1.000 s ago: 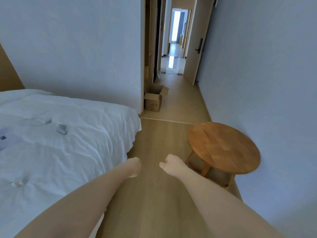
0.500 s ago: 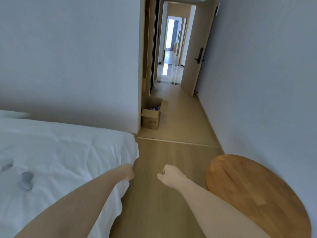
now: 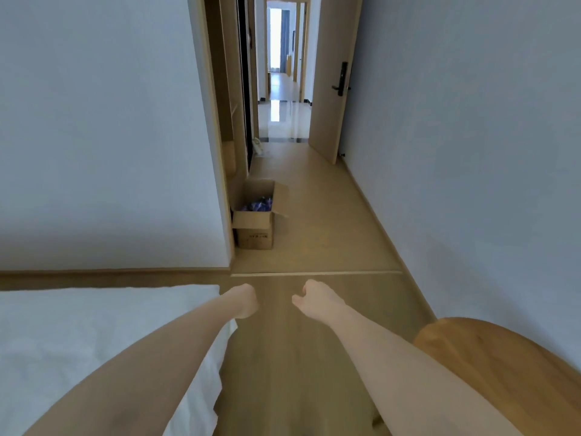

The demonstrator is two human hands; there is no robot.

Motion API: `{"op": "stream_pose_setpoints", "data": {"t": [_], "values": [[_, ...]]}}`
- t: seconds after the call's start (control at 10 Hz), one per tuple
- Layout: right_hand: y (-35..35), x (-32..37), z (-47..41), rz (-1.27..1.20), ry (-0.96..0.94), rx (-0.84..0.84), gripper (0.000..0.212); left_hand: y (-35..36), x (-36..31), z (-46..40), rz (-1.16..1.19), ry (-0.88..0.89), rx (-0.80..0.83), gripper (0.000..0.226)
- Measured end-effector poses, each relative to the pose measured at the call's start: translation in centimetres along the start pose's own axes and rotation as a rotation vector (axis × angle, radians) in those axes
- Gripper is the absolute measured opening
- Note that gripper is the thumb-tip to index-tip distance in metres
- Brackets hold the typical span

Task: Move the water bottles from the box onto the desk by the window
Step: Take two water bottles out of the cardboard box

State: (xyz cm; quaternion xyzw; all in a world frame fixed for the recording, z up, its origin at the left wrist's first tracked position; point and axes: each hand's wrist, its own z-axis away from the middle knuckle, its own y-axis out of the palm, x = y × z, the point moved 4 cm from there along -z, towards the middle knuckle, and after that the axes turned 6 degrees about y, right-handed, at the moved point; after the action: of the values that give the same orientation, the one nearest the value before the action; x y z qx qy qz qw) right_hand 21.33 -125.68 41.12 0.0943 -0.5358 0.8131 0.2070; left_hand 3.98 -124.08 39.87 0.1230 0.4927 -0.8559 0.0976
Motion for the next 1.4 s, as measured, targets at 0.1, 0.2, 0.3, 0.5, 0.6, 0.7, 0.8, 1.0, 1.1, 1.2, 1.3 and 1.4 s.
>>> {"op": "stream_pose_setpoints", "data": {"t": [0.1, 0.2, 0.3, 0.5, 0.6, 0.7, 0.8, 1.0, 1.1, 1.2, 1.3, 1.4], "values": [[-4.0, 0.4, -7.5, 0.005, 0.009, 0.016, 0.043, -4.3, -0.8, -8.4, -0.029, 0.007, 0.016, 0.032], [-8.4, 1.4, -14.6, -0.013, -0.013, -0.011, 0.036, -7.7, -2.0, -13.9, -0.047, 0.02, -0.009, 0.032], [-11.0, 3.0, -20.0, -0.022, -0.028, 0.022, 0.04, -11.1, -2.7, -19.2, -0.044, 0.022, -0.003, 0.033], [-14.3, 5.3, -32.9, 0.017, -0.026, 0.073, 0.044, -16.8, -3.9, -32.6, -0.063, 0.025, 0.015, 0.034], [-16.3, 6.4, -40.6, 0.024, 0.0, 0.065, 0.045, -19.8, -4.6, -40.5, -0.064, 0.06, 0.044, 0.032], [-19.1, 8.0, -48.0, 0.016, 0.015, 0.058, 0.045, -24.5, -5.0, -47.0, -0.042, 0.077, 0.027, 0.034], [-22.9, 9.8, -54.9, 0.001, 0.043, 0.036, 0.046, -29.6, -5.4, -53.9, -0.044, 0.114, 0.032, 0.03], [-27.2, 11.3, -67.3, -0.024, 0.061, 0.033, 0.044, -38.5, -8.8, -65.1, -0.029, 0.093, -0.077, 0.035], [-27.7, 11.2, -74.8, -0.019, 0.046, 0.054, 0.05, -40.4, -8.3, -71.4, 0.029, 0.071, -0.069, 0.035], [-26.7, 9.9, -85.6, -0.011, 0.048, 0.099, 0.06, -41.7, -7.5, -76.3, 0.095, 0.027, -0.002, 0.03], [-28.7, 11.5, -93.2, 0.019, -0.013, 0.096, 0.064, -44.3, -7.4, -81.6, 0.128, 0.0, -0.001, 0.025], [-33.1, 14.8, -96.7, 0.045, -0.057, 0.143, 0.039, -47.2, -7.3, -87.2, 0.126, -0.035, -0.037, 0.042]]}}
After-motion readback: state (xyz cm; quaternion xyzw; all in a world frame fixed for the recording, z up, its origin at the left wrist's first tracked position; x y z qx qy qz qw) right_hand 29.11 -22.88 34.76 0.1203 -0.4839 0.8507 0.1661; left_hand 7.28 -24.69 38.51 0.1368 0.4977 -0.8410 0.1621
